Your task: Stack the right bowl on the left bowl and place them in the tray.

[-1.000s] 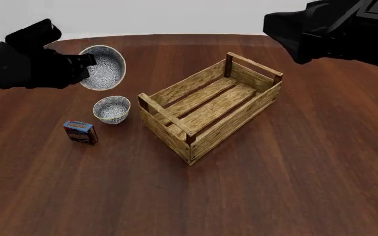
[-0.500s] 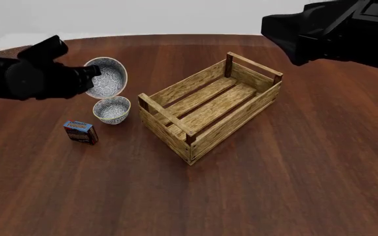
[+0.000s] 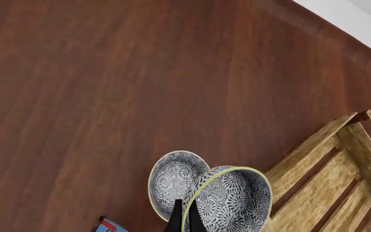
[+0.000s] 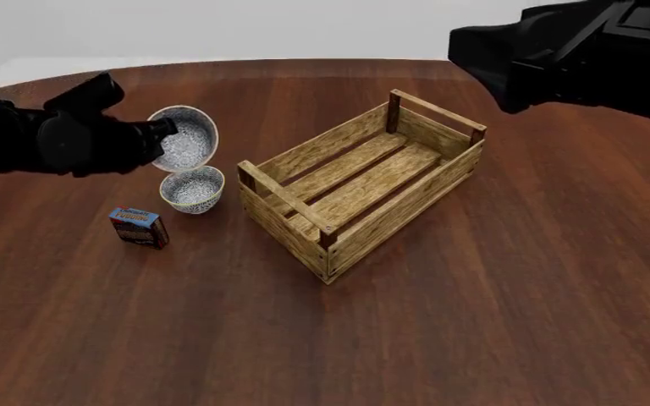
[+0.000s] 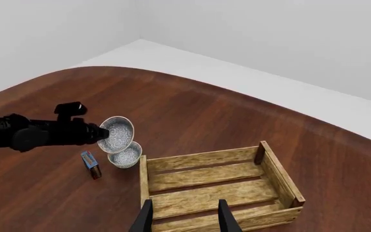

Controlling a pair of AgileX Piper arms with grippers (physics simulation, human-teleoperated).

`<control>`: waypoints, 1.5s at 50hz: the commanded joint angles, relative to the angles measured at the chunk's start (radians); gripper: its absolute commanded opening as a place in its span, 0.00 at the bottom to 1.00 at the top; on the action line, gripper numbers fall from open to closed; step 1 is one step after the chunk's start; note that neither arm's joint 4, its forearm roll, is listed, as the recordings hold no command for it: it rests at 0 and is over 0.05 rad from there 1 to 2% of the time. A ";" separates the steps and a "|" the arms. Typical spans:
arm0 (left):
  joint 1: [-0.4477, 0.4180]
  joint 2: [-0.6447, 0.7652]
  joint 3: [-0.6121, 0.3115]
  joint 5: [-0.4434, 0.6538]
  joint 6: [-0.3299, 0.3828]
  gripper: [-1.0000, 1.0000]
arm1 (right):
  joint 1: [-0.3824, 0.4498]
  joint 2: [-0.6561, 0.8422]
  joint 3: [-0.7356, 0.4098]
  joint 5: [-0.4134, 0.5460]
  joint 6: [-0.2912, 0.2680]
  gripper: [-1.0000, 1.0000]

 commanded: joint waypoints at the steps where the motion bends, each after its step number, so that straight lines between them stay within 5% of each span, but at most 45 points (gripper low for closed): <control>1: 0.012 0.049 -0.023 -0.027 -0.007 0.00 | 0.001 -0.001 0.000 0.001 0.000 1.00; 65: 0.016 0.188 -0.010 -0.101 -0.046 0.00 | 0.003 -0.013 -0.001 0.007 0.000 1.00; 66: 0.020 0.187 -0.012 -0.099 -0.046 1.00 | 0.003 -0.015 -0.001 0.008 0.000 1.00; 75: 0.022 0.184 -0.015 -0.092 -0.039 1.00 | 0.004 -0.020 -0.002 0.011 0.000 1.00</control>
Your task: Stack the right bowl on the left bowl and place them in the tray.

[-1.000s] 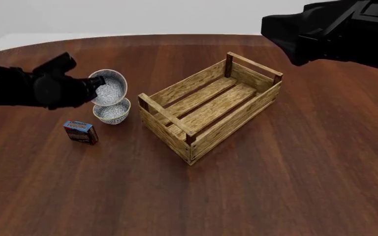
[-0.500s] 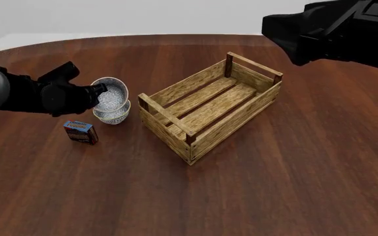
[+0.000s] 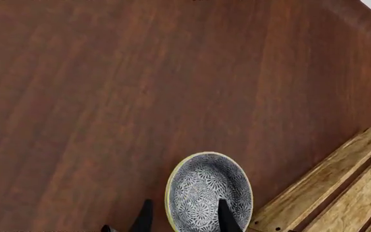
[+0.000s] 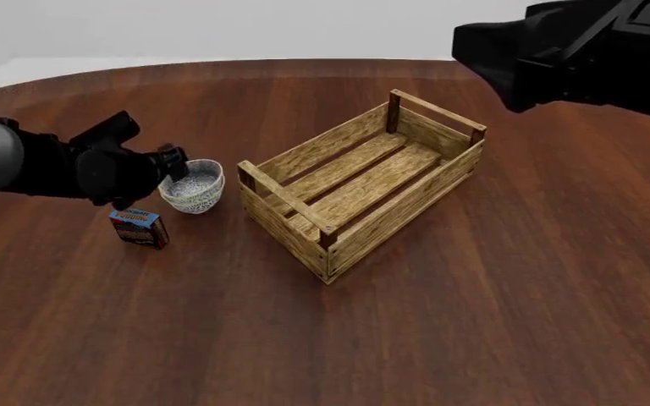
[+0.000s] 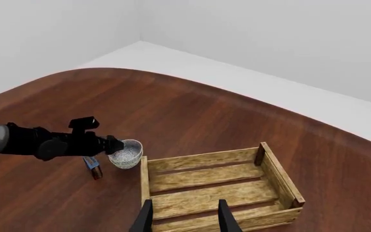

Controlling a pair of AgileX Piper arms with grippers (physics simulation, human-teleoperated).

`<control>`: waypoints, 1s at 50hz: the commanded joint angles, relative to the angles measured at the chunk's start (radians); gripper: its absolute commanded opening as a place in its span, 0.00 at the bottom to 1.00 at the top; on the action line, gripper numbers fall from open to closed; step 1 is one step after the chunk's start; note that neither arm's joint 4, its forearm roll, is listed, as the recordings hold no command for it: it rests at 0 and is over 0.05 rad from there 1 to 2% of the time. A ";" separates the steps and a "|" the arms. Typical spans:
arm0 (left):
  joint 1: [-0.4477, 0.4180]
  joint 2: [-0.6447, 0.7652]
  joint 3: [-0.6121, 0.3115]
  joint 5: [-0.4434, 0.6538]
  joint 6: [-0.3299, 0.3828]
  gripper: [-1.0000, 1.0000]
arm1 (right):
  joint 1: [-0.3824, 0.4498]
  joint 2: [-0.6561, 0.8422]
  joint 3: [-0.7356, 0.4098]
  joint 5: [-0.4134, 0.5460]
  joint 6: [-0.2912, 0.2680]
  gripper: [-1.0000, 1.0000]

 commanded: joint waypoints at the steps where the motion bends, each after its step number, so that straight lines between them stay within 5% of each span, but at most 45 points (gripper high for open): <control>1: 0.004 -0.004 -0.007 0.010 0.008 1.00 | 0.001 -0.006 -0.001 0.003 0.000 1.00; 16: 0.009 -0.110 -0.006 0.060 0.032 1.00 | 0.004 -0.019 -0.001 0.010 0.000 1.00; 26: 0.021 -0.229 -0.020 0.137 0.112 1.00 | 0.006 -0.022 0.000 0.013 -0.003 1.00; 31: 0.053 -0.239 -0.059 0.181 0.210 1.00 | 0.008 -0.019 0.000 0.012 -0.005 1.00; 50: 0.000 -0.218 -0.126 0.276 0.331 1.00 | 0.008 -0.018 0.001 0.009 -0.007 1.00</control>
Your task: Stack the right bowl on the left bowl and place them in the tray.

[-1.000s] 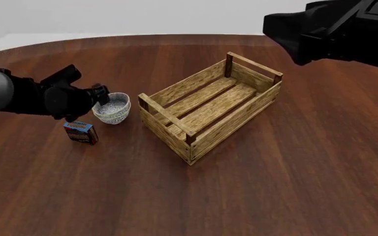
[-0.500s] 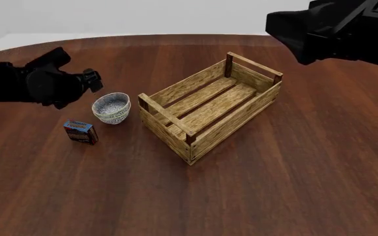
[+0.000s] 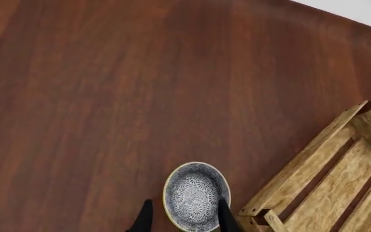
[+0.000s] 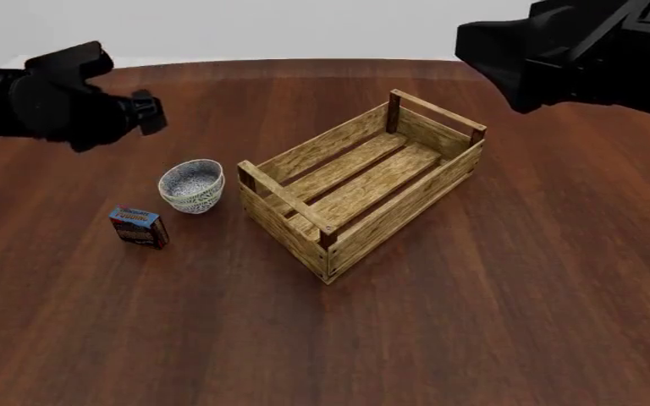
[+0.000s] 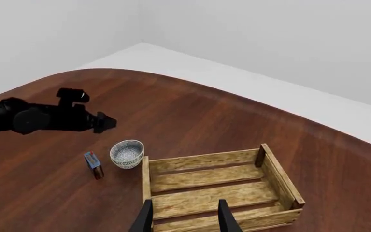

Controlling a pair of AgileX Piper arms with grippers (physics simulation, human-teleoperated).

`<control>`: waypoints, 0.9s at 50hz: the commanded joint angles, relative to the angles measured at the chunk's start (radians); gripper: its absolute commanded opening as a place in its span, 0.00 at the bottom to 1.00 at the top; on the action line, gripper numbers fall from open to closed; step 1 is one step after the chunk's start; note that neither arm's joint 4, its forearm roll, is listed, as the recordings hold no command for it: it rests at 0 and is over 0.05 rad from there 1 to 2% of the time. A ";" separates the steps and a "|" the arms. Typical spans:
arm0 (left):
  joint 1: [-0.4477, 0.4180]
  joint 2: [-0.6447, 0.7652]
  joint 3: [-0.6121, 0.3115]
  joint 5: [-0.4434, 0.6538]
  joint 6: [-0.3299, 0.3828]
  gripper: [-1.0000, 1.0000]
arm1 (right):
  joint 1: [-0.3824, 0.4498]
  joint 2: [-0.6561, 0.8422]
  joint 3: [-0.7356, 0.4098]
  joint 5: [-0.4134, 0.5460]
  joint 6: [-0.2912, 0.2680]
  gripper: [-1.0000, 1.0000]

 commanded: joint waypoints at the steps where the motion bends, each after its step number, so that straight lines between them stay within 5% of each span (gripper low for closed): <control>1: -0.019 0.006 -0.035 0.050 0.070 1.00 | 0.001 -0.003 0.001 0.001 -0.001 1.00; 26: 0.010 0.201 -0.243 0.187 0.201 1.00 | 0.001 -0.015 -0.002 0.009 0.002 1.00; 45: 0.004 0.278 -0.226 0.150 0.208 1.00 | 0.000 -0.010 -0.003 0.006 0.002 1.00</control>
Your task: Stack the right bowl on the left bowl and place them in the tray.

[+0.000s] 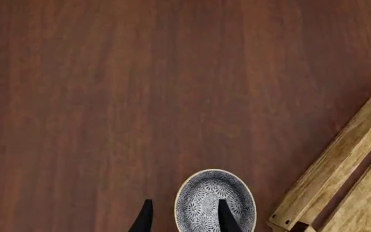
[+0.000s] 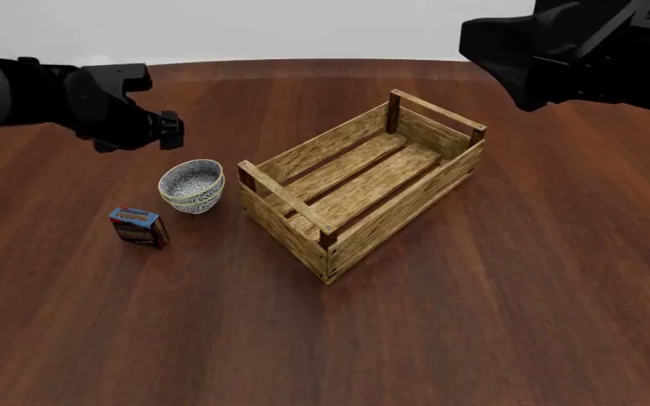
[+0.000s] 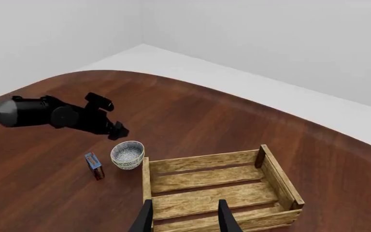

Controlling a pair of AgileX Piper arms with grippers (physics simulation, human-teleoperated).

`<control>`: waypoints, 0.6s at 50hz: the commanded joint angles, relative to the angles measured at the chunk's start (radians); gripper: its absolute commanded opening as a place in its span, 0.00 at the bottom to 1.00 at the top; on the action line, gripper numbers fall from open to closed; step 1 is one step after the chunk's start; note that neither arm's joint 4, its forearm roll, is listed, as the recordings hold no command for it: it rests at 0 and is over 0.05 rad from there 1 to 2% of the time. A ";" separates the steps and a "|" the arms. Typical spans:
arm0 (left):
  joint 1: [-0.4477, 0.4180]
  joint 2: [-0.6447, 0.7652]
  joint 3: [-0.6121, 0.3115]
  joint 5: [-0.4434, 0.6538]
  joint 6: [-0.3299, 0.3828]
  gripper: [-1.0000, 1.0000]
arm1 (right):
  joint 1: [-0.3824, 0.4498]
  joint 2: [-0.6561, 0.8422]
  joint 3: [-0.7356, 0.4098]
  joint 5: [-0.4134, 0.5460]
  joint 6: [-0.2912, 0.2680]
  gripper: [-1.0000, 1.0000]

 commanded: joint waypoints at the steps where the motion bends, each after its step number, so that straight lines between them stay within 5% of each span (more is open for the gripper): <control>1: 0.001 0.048 0.001 -0.014 0.014 1.00 | -0.001 0.001 -0.001 0.000 0.000 1.00; 30: -0.002 0.132 0.056 -0.093 0.003 1.00 | 0.001 0.001 0.001 -0.003 -0.001 1.00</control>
